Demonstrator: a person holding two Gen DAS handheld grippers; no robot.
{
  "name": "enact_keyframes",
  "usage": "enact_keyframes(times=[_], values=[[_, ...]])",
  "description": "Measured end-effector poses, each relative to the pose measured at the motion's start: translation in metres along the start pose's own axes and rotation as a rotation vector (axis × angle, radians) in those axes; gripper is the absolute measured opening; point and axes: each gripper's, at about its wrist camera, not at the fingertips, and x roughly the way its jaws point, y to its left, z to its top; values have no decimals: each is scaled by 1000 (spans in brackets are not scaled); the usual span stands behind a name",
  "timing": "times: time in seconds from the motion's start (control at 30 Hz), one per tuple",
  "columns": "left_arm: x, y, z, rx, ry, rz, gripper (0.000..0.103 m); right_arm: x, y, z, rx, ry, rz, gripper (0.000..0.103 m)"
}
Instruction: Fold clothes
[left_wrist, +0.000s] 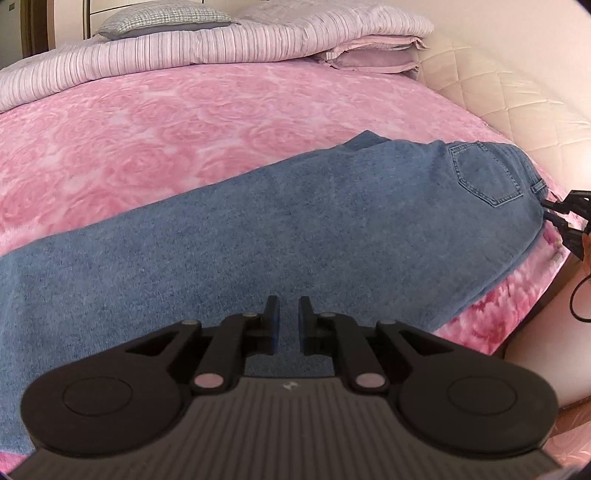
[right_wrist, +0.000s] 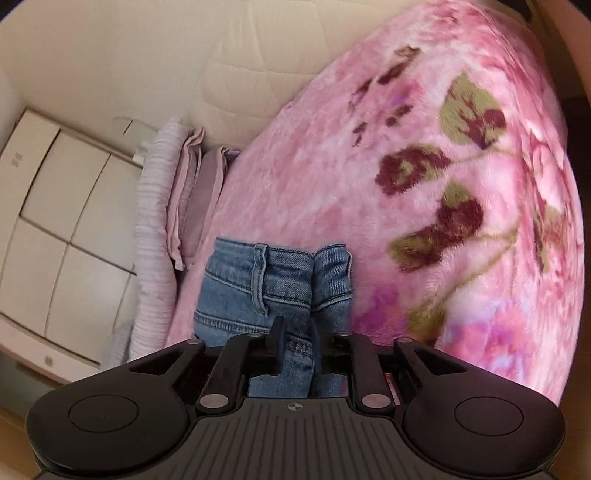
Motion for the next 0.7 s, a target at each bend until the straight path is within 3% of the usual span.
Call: enact_keyframes(times=[0.07, 0.1, 0.33, 0.37, 0.4, 0.47, 0.6, 0.7], values=[[2, 1, 0, -12, 3, -2, 7, -1, -1, 1, 17, -4, 32, 42], [3, 2, 0, -17, 8, -4, 7, -3, -2, 1, 21, -12, 41, 45], [9, 2, 4, -17, 4, -13, 7, 9, -5, 6, 11, 6, 54, 45], [11, 2, 6, -19, 3, -15, 7, 12, -4, 6, 2, 21, 44, 35], [12, 2, 7, -22, 3, -17, 7, 15, -3, 6, -8, 36, 34, 12], [13, 2, 9, -20, 1, -20, 7, 15, 4, 6, -53, 41, 19, 7], [17, 3, 9, -13, 7, -17, 7, -18, 32, -1, -225, -29, 11, 5], [23, 4, 9, -12, 20, -14, 7, -7, 20, -9, -236, -10, -109, 5]])
